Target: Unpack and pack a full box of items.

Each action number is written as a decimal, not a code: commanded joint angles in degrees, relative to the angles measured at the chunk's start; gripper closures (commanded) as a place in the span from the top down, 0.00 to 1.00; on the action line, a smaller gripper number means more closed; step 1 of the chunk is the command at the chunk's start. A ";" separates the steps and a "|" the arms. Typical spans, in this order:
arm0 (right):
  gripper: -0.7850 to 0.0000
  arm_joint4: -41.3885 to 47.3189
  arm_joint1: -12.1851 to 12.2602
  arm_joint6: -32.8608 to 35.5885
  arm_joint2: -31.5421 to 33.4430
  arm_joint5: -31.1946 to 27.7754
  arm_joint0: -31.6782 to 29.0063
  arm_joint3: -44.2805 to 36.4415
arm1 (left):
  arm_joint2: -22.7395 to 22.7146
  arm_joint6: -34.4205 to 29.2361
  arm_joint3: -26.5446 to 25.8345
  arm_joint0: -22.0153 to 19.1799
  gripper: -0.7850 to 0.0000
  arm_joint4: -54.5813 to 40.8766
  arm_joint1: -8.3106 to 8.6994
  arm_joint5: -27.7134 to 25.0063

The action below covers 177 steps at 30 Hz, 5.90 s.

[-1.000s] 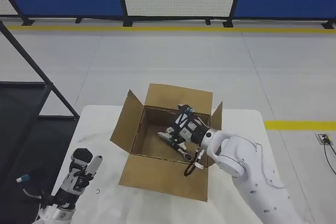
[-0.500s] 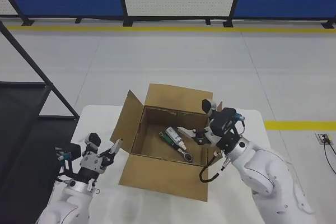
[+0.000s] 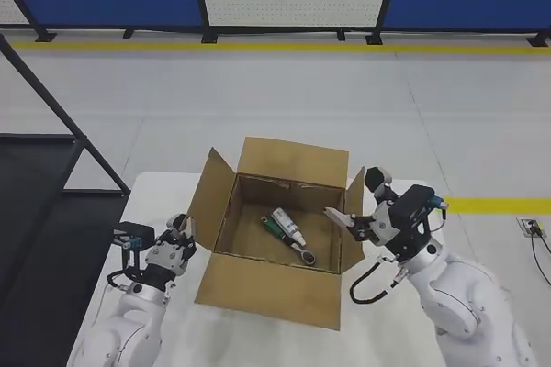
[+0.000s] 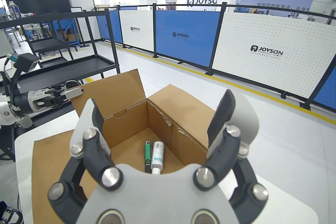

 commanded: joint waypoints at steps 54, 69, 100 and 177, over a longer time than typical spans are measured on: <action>1.00 54.07 1.07 40.83 -6.17 -4.05 19.46 26.73 | -11.20 -3.52 -11.25 9.12 1.00 -14.73 1.24 12.94; 1.00 55.77 -0.34 37.50 -14.42 -6.35 24.86 37.28 | 0.39 -9.67 -8.73 5.17 1.00 -4.25 1.60 10.17; 1.00 57.11 -1.38 35.89 -19.40 -9.31 28.97 49.11 | 12.48 -26.00 0.35 -8.72 1.00 -26.56 0.98 8.14; 1.00 64.66 0.62 27.18 -14.87 -16.92 28.71 50.16 | -6.69 -25.15 -10.72 1.15 1.00 -58.18 4.63 -1.76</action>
